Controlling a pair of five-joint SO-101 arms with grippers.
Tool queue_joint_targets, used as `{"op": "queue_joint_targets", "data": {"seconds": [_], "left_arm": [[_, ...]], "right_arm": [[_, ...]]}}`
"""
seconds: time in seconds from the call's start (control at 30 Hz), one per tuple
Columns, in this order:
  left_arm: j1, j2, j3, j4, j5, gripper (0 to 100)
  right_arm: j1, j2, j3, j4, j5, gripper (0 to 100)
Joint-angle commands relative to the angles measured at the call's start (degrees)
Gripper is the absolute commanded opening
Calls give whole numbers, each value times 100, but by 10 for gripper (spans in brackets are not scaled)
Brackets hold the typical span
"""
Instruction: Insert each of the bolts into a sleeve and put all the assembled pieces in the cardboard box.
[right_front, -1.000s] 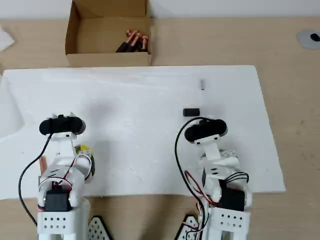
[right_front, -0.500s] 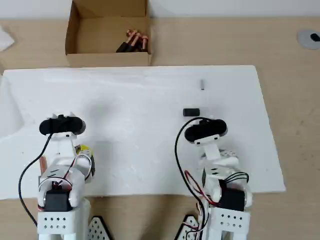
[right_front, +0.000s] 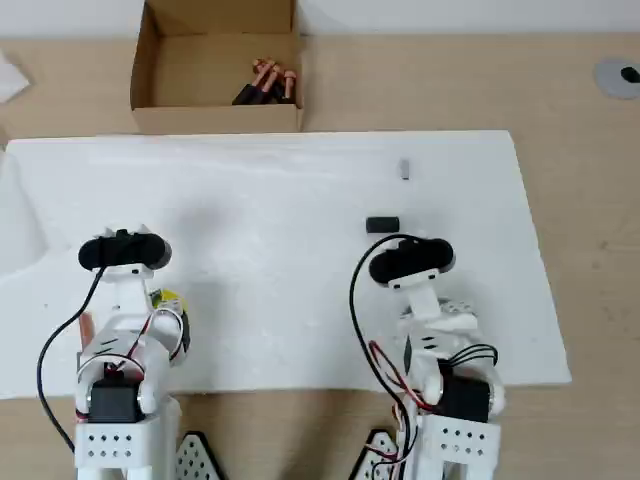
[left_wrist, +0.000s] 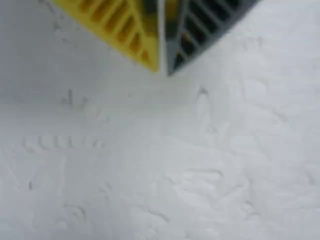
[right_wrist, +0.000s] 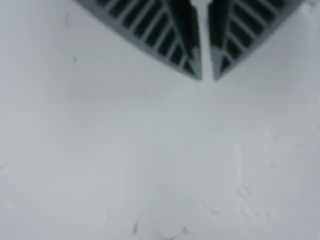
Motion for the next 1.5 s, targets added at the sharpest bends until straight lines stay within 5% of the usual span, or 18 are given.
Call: {"op": "queue_joint_targets", "data": {"seconds": [0.0,0.73,0.87,1.13,1.47], "left_arm": [[35,-40,-26,-114,-18,6],[35,-40,-26,-114,-18,6],[35,-40,-26,-114,-18,6],[79,-40,-26,-123,-18,6],[88,-40,-26,-132,9,5]], "right_arm": [[-119,-637,-101,18,44,11],[-101,-637,-136,123,53,11],[-31,-602,-207,369,941,12],[215,-549,-734,703,1275,12],[374,1684,-2756,492,1415,29]]}}
